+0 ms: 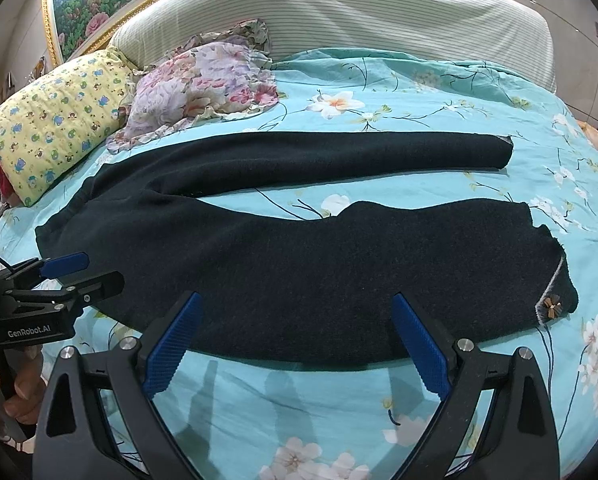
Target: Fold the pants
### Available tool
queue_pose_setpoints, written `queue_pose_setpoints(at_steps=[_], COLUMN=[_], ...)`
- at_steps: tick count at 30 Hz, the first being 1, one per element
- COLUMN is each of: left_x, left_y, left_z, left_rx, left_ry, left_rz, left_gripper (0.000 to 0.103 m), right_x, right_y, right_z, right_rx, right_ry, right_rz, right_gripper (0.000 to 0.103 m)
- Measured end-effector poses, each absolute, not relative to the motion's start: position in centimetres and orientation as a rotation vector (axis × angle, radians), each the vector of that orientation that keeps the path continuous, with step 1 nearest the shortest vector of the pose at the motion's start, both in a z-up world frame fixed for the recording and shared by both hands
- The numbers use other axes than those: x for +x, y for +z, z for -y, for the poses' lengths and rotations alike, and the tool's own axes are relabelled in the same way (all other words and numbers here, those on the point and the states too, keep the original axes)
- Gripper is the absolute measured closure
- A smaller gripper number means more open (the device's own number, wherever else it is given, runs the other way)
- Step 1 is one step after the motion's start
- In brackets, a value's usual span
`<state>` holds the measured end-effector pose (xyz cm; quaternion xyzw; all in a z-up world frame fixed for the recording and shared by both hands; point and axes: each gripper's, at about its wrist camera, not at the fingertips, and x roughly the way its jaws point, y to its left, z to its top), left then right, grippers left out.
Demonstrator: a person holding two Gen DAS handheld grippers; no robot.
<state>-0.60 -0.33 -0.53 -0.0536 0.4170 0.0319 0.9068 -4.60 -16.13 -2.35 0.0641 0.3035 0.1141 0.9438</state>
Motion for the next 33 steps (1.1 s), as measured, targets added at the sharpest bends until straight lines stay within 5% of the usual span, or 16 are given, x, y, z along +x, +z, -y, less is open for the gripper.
queue_pose_setpoints(at_steps=[33], left_x=[0.4], left_y=[-1.2], left_z=[0.6], left_rx=[-0.107], left_ry=[0.016], left_rz=[-0.899], left_gripper=[0.017], right_x=[-3.9], right_y=[-2.5], right_z=[16.9], right_rx=[0.150], right_ry=[0.228], right_rz=[-0.638], right_gripper=[0.008])
